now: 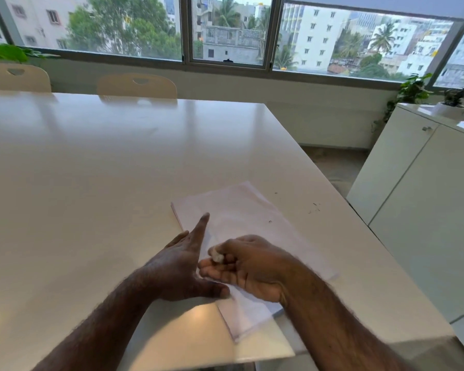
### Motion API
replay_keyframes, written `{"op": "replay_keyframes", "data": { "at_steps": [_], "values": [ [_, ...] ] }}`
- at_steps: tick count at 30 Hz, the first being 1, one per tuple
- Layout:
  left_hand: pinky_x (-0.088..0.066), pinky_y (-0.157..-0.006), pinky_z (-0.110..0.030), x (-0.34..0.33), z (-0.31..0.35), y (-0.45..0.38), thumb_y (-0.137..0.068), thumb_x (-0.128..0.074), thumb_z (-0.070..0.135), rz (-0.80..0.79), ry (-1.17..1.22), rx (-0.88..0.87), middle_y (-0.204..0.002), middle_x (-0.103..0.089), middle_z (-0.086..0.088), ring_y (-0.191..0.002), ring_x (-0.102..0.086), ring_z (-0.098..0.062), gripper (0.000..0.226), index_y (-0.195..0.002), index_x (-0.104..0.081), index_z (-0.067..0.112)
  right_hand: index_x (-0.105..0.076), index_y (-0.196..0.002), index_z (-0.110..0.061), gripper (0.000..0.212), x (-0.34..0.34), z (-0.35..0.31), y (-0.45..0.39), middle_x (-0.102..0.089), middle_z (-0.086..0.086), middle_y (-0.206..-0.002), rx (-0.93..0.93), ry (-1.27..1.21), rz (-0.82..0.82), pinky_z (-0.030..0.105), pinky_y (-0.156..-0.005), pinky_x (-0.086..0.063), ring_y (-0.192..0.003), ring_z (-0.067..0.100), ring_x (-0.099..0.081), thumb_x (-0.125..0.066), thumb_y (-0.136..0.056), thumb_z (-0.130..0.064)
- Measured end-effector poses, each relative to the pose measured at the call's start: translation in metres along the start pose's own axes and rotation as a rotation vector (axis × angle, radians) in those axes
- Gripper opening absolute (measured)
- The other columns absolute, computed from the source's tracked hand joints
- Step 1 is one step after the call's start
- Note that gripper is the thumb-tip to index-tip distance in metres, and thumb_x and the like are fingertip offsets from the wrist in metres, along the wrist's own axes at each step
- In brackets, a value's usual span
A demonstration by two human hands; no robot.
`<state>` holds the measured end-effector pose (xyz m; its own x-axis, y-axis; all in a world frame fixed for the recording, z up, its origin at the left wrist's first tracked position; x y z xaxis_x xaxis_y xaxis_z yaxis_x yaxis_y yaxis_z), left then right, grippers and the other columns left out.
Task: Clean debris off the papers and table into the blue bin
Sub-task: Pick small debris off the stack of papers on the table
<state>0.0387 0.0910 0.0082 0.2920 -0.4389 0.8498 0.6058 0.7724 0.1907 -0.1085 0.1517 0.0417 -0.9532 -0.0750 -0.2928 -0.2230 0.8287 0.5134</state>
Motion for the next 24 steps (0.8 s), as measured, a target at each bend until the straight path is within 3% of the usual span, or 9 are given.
{"op": "replay_keyframes", "data": {
  "at_steps": [2, 5, 6, 11, 13, 16, 17, 19, 24],
  "values": [
    [-0.013, -0.121, -0.035, 0.001, -0.001, -0.001, -0.049, -0.067, 0.087, 0.009, 0.0, -0.005, -0.163, 0.006, 0.004, -0.149, 0.003, -0.013, 0.149, -0.139, 0.04, 0.035, -0.065, -0.095, 0.006, 0.016, 0.01, 0.0, -0.012, -0.067, 0.023, -0.096, -0.009, -0.013, 0.118, 0.039, -0.092, -0.054, -0.094, 0.032, -0.067, -0.059, -0.089, -0.007],
    [-0.013, -0.122, -0.035, 0.001, 0.002, -0.001, -0.044, -0.062, 0.092, 0.03, 0.001, -0.009, -0.162, 0.01, 0.007, -0.148, 0.003, -0.01, 0.15, -0.141, 0.037, 0.036, -0.063, -0.075, -0.004, 0.014, 0.046, -0.024, -0.026, -0.06, 0.017, -0.082, 0.276, 0.136, 0.677, 0.036, -0.071, -0.048, -0.078, 0.029, -0.059, -0.056, -0.086, -0.011],
    [-0.012, -0.122, -0.035, 0.0, 0.002, 0.0, -0.043, -0.062, 0.093, 0.025, 0.006, -0.009, -0.162, 0.011, 0.008, -0.148, 0.004, -0.01, 0.15, -0.142, 0.036, 0.035, -0.058, -0.072, -0.005, 0.019, 0.052, -0.028, -0.024, -0.056, 0.018, -0.082, 0.317, 0.066, 0.738, 0.036, -0.068, -0.047, -0.074, 0.026, -0.057, -0.051, -0.09, -0.007],
    [-0.013, -0.121, -0.032, 0.0, -0.005, -0.001, -0.047, -0.063, 0.09, 0.016, -0.015, -0.014, -0.161, 0.013, 0.008, -0.148, 0.007, -0.01, 0.151, -0.14, 0.04, 0.03, -0.061, -0.101, 0.009, 0.018, 0.001, 0.002, -0.015, -0.064, 0.022, -0.097, 0.027, -0.051, 0.091, 0.038, -0.092, -0.055, -0.091, 0.026, -0.067, -0.048, -0.096, -0.004],
    [-0.012, -0.121, -0.032, -0.001, -0.005, -0.002, -0.045, -0.061, 0.093, 0.016, -0.019, -0.006, -0.162, 0.011, 0.007, -0.148, 0.005, -0.01, 0.152, -0.141, 0.038, 0.031, -0.058, -0.096, 0.011, 0.019, 0.02, -0.003, -0.027, -0.062, 0.025, -0.091, 0.15, 0.131, 0.219, 0.033, -0.085, -0.057, -0.082, 0.026, -0.066, -0.043, -0.098, -0.001],
    [-0.01, -0.122, -0.034, -0.002, -0.001, -0.002, -0.043, -0.059, 0.095, 0.007, -0.018, 0.009, -0.161, 0.011, 0.011, -0.148, 0.006, -0.011, 0.149, -0.143, 0.035, 0.036, -0.041, -0.055, -0.016, 0.041, 0.1, -0.049, -0.039, -0.039, 0.006, -0.058, 0.523, 0.147, 0.759, 0.01, -0.052, -0.047, -0.044, 0.01, -0.047, -0.043, -0.081, 0.015],
    [-0.008, -0.122, -0.034, -0.002, -0.001, -0.002, -0.043, -0.059, 0.095, 0.004, -0.022, 0.01, -0.161, 0.013, 0.013, -0.148, 0.007, -0.011, 0.148, -0.143, 0.033, 0.038, -0.036, -0.049, -0.022, 0.044, 0.125, -0.06, -0.04, -0.036, -0.001, -0.053, 0.62, 0.146, 0.833, 0.008, -0.054, -0.042, -0.042, 0.009, -0.044, -0.046, -0.074, 0.013],
    [-0.003, -0.122, -0.032, -0.002, 0.0, -0.002, -0.045, -0.055, 0.096, -0.016, -0.041, -0.025, -0.157, 0.021, 0.02, -0.147, 0.013, -0.008, 0.14, -0.147, 0.024, 0.042, -0.05, -0.056, -0.016, 0.033, 0.152, -0.069, -0.032, -0.054, 0.005, -0.061, 0.532, 0.209, 1.061, 0.026, -0.069, -0.049, -0.063, 0.02, -0.058, -0.049, -0.085, 0.0],
    [0.007, -0.12, -0.028, 0.0, -0.001, -0.007, -0.046, -0.036, 0.102, -0.045, -0.172, -0.101, -0.156, 0.022, 0.021, -0.14, 0.025, 0.004, 0.126, -0.15, 0.005, 0.043, -0.063, -0.076, -0.014, 0.018, 0.097, -0.054, -0.02, -0.067, 0.007, -0.08, 0.52, 0.432, 0.748, 0.042, -0.086, -0.052, -0.081, 0.024, -0.061, -0.055, -0.091, -0.01]
  ]
}}
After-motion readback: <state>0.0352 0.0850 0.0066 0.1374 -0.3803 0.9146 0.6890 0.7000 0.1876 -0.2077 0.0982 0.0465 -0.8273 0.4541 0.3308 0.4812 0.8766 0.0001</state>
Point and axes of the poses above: each hand's wrist, its own y-axis away from the middle knuckle, its own x-axis out of the back of the hand, z = x × y, the point moved 3 cm from there along -y, towards the middle knuckle
